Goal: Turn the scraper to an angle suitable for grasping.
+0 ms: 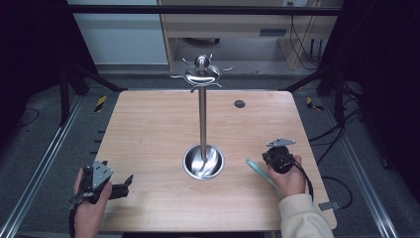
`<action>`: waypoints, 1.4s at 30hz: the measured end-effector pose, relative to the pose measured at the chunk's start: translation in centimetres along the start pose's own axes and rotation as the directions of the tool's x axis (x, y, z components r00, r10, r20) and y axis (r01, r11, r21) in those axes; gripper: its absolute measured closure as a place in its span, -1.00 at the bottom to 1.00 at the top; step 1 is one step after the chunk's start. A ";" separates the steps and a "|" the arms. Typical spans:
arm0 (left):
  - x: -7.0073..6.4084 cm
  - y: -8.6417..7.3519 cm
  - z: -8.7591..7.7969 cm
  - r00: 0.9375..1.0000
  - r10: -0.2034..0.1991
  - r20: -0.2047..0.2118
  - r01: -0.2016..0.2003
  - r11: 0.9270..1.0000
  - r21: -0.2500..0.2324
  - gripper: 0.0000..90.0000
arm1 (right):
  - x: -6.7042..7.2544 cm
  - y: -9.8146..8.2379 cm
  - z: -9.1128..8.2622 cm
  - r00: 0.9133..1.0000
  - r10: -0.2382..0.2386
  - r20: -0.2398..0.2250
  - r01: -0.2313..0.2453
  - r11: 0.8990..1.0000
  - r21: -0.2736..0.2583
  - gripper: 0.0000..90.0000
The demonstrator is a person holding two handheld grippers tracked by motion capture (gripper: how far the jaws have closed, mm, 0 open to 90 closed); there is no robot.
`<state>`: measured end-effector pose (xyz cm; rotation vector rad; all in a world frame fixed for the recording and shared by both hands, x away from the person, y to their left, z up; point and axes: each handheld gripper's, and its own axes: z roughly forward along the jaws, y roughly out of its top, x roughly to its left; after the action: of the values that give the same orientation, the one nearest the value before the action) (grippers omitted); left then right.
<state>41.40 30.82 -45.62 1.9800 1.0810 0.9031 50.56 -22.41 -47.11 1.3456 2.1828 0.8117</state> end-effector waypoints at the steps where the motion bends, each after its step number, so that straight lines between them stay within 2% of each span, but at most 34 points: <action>1: -0.1 0.0 0.0 1.000 0.003 0.002 -0.003 1.000 0.003 -0.94 | 0.1 0.0 0.1 1.000 -0.001 -0.006 0.001 1.000 0.004 1.00; 10: -0.1 -0.1 0.0 1.000 0.001 0.003 -0.001 1.000 0.010 -0.94 | 0.8 0.1 0.6 0.998 -0.040 -0.037 0.042 0.998 0.049 1.00; 12: -0.2 0.0 0.0 1.000 0.004 0.009 -0.005 1.000 0.005 -0.94 | 1.2 0.0 0.9 0.997 -0.067 -0.042 0.070 0.995 0.074 1.00; 23: -0.3 0.0 0.3 1.000 0.009 0.016 -0.009 1.000 0.015 -0.94 | 2.0 0.0 1.5 0.992 -0.107 -0.069 0.115 0.986 0.117 1.00; 25: -0.3 0.0 0.2 1.000 0.014 0.014 -0.014 1.000 0.012 -0.94 | 2.2 0.0 1.4 0.989 -0.123 -0.079 0.131 0.984 0.118 1.00; 28: -0.3 0.0 0.3 1.000 0.013 0.017 -0.013 1.000 0.016 -0.94 | 2.8 -0.2 1.2 0.981 -0.140 -0.134 0.155 0.982 0.111 1.00; 32: -0.1 -0.1 0.2 1.000 0.006 0.015 -0.006 1.000 0.017 -0.94 | 3.5 -0.4 0.9 0.963 -0.180 -0.200 0.204 0.973 0.107 1.00; 34: 0.0 -0.1 0.2 1.000 0.004 0.014 -0.004 1.000 0.016 -0.94 | 3.6 -0.5 0.8 0.961 -0.180 -0.209 0.206 0.973 0.108 1.00; 35: 0.0 -0.1 0.2 1.000 0.002 0.012 -0.002 1.000 0.013 -0.94 | 3.8 -0.6 0.7 0.955 -0.192 -0.225 0.219 0.970 0.103 1.00; 39: -0.1 0.0 0.2 1.000 0.003 0.014 -0.004 1.000 0.015 -0.94 | 3.9 -0.6 0.6 0.954 -0.189 -0.231 0.217 0.970 0.105 1.00; 42: 0.1 -0.1 0.1 1.000 -0.005 0.011 0.005 1.000 0.009 -0.94 | 3.7 -0.4 0.1 0.956 -0.195 -0.220 0.216 0.973 0.077 1.00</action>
<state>41.52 30.87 -45.72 1.9865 1.0856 0.8849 48.74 -19.20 -47.70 1.0937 2.5097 0.8060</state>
